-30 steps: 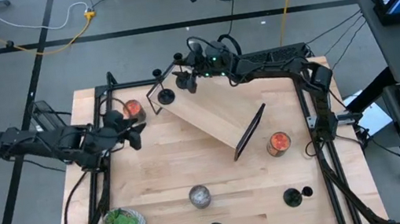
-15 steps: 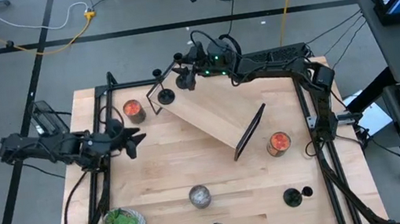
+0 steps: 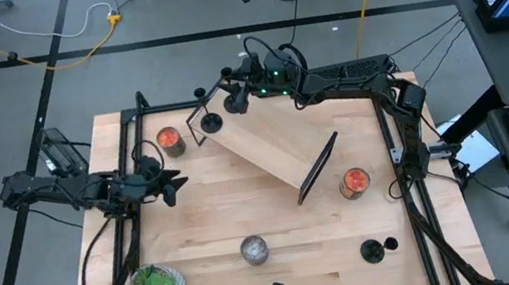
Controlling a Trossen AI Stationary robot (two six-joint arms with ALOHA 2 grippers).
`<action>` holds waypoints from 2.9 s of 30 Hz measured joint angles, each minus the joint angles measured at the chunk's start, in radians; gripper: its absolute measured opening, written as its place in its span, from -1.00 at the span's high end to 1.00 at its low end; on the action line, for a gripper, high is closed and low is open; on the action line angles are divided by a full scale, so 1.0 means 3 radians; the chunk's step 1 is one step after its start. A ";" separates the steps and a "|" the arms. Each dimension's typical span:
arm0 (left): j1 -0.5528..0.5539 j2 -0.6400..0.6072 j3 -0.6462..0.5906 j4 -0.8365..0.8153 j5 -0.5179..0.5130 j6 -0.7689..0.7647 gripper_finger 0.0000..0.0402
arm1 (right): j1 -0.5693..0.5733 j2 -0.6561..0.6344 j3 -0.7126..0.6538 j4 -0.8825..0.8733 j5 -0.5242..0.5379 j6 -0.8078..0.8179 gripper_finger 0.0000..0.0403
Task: Pick & Place candle stick holders
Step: Align the left black candle holder with the other black candle holder on the shelf
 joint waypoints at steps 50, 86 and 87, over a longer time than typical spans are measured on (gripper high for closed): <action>0.0000 0.0001 -0.0015 0.0106 0.0043 -0.0054 -0.04 | -0.0080 0.0177 0.0000 0.0934 0.0173 0.0067 0.84; 0.0000 0.0001 -0.0014 0.0176 0.0009 0.0018 -0.04 | -0.0025 0.0193 0.0000 0.1043 0.0161 0.0036 0.83; 0.0000 0.0001 -0.0014 0.0176 0.0011 0.0018 -0.04 | -0.0025 0.0193 0.0000 0.1043 0.0162 0.0036 0.83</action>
